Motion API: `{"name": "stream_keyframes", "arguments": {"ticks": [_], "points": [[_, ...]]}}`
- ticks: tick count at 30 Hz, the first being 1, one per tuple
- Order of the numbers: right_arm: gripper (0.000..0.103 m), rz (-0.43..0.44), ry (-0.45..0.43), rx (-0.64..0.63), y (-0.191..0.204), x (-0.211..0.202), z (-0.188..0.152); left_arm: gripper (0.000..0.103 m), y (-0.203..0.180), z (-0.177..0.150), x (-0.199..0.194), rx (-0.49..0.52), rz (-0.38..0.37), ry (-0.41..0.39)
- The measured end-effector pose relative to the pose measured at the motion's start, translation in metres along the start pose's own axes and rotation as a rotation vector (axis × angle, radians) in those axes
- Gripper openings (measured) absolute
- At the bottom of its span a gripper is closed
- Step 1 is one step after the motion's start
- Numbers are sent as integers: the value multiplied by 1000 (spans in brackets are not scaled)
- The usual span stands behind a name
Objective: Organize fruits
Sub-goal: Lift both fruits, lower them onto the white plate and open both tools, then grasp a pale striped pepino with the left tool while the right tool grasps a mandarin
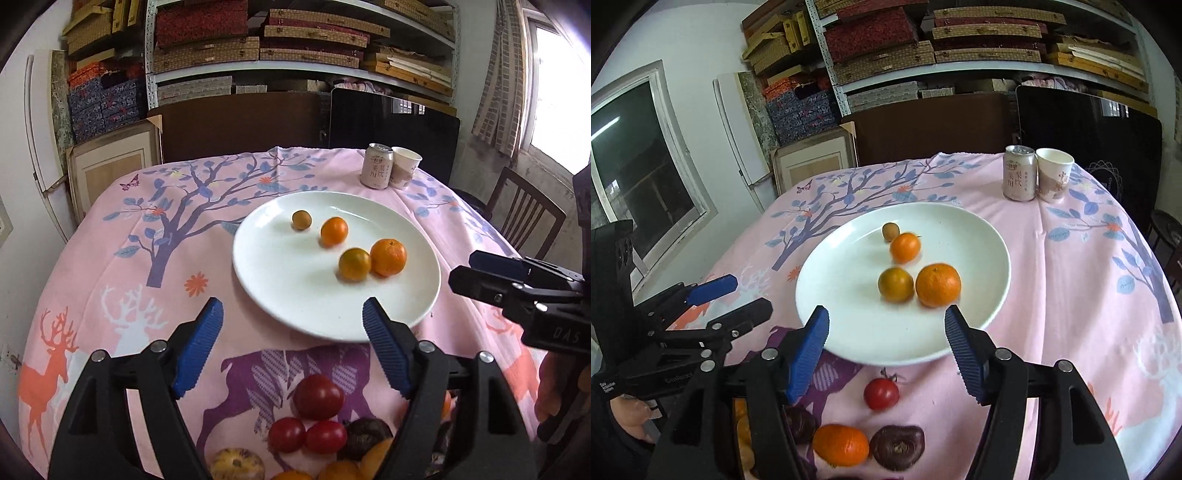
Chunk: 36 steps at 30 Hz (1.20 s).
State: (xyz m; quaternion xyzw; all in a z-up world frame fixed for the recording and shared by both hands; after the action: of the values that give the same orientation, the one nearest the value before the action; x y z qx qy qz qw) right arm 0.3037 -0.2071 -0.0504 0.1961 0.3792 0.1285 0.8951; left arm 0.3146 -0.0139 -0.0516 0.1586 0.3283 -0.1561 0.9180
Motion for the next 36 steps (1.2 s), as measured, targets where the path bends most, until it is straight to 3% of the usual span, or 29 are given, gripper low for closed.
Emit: {"name": "stream_keyframes", "arguments": {"ticks": [14,18,22,28,36], "points": [[70,12,33,90,-56,-49,-98,79,-65,-101,-89,139,-64,-13],[70,25,51,177,-77,-50,-106,79,-80,-122,-97,171,-59,4],[70,19,44,170,-79,-51,-108,79,-89,-132,-101,181,-52,6],[70,9,37,146,-76,-52,-111,61,-89,-125,-89,159,-40,11],[70,28,48,174,-81,-53,-111,43,-101,-118,-70,254,17,32]]}}
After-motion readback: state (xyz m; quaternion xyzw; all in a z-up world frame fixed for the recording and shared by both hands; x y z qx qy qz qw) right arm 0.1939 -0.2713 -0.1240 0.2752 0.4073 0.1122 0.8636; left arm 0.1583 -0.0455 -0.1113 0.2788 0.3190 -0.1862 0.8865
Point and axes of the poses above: each gripper's, at about its wrist camera, not at the fingertips, and x roughly the way its jaws point, y to its left, z to its top, the point moved 7 cm from there along x, roughly the way its jaws point, and after that the axes turned 15 degrees about x, right-handed, at the moved point
